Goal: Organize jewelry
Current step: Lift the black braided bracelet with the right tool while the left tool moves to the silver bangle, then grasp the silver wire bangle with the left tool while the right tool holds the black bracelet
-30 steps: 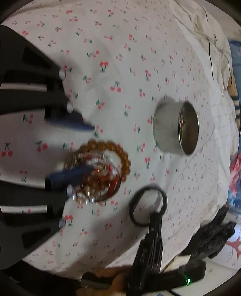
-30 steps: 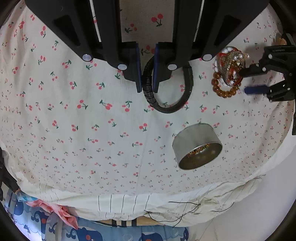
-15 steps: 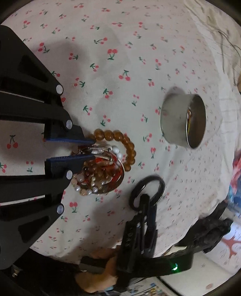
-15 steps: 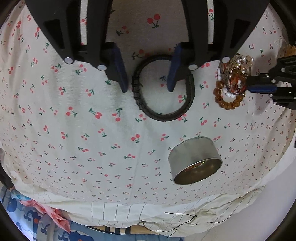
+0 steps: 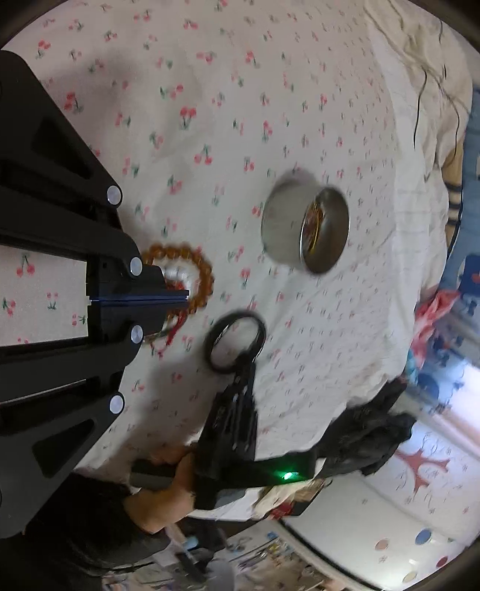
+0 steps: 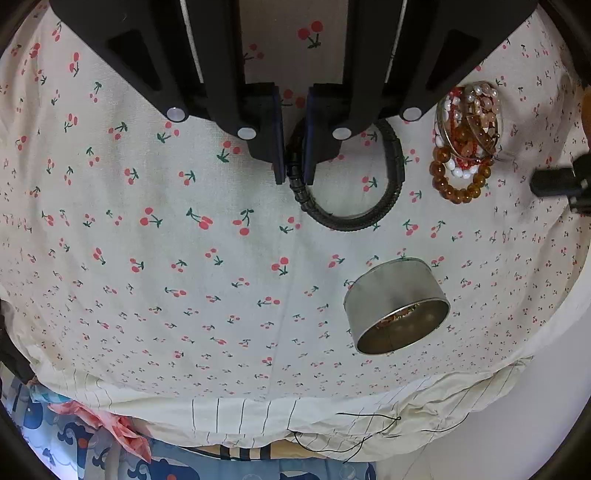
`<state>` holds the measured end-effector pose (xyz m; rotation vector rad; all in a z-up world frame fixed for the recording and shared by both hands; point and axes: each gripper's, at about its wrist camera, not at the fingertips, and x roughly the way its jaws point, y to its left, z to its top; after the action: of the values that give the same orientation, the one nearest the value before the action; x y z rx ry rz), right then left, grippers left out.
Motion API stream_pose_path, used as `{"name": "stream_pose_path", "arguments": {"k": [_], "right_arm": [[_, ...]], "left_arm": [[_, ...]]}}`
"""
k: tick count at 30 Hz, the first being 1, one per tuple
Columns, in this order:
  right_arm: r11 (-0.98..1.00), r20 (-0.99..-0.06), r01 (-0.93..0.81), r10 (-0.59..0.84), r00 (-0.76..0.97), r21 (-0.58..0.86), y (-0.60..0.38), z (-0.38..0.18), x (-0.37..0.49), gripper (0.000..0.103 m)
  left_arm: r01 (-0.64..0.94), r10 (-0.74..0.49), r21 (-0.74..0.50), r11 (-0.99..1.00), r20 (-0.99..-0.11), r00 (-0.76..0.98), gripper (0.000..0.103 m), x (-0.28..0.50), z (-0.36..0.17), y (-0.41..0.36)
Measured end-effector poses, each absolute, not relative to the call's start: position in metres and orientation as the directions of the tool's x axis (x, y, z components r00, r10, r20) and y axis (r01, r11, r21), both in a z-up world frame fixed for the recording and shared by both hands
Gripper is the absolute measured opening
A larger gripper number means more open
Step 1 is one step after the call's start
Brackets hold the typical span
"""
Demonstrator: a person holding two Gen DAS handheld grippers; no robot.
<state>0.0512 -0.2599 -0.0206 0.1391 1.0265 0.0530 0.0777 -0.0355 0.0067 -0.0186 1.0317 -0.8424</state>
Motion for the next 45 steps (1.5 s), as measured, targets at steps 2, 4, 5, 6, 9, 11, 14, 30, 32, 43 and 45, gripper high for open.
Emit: {"name": "stream_pose_path", "arguments": {"k": [2,4,5,6,9,11,14,30,32,43,45], "right_arm": [[0.989,-0.853,0.026,0.111,0.511,0.144,-0.261,-0.022,0.052,0.011],[0.989,-0.857,0.021,0.116,0.502,0.146,-0.262,-0.024,0.052,0.012],[0.988,-0.856,0.021,0.119,0.503,0.15,-0.262,-0.024,0.052,0.015],[0.988,-0.856,0.016,0.128,0.502,0.157,-0.261,-0.024,0.052,0.018],[0.989,-0.857,-0.004,0.129,0.499,0.147,-0.254,-0.025,0.053,0.027],[0.99,-0.857,-0.011,0.128,0.498,0.142,-0.251,-0.025,0.053,0.03],[0.989,-0.857,-0.008,0.134,0.498,0.15,-0.251,-0.025,0.052,0.03],[0.989,-0.855,0.016,0.118,0.505,0.145,-0.26,-0.025,0.052,0.011],[0.989,-0.852,0.016,0.118,0.51,0.146,-0.261,-0.023,0.052,0.01],[0.989,-0.862,0.025,0.116,0.493,0.148,-0.262,-0.027,0.053,0.01],[0.99,-0.864,0.022,0.112,0.491,0.141,-0.261,-0.028,0.054,0.011]], "left_arm": [[0.596,-0.61,-0.391,0.701,-0.762,0.217,0.0,0.081,0.002,-0.033],[0.601,-0.527,-0.313,0.735,-0.822,0.216,0.002,0.081,-0.007,-0.036],[0.607,-0.485,-0.272,0.747,-0.847,0.218,0.004,0.079,-0.012,-0.039],[0.61,-0.478,-0.27,0.745,-0.854,0.205,0.013,0.077,-0.014,-0.038],[0.634,-0.477,-0.265,0.726,-0.859,0.186,0.054,0.071,-0.017,-0.046],[0.654,-0.477,-0.265,0.708,-0.863,0.167,0.054,0.068,-0.02,-0.049],[0.678,-0.457,-0.265,0.686,-0.882,0.117,0.023,0.064,-0.029,-0.056],[0.581,-0.548,-0.331,0.744,-0.8,0.246,0.003,0.083,0.003,-0.014],[0.534,-0.496,-0.305,0.788,-0.829,0.258,0.004,0.092,-0.007,-0.011],[0.489,-0.452,-0.297,0.82,-0.86,0.236,0.056,0.1,-0.025,-0.013],[0.525,-0.4,-0.244,0.816,-0.893,0.207,0.053,0.094,-0.038,-0.029]]}}
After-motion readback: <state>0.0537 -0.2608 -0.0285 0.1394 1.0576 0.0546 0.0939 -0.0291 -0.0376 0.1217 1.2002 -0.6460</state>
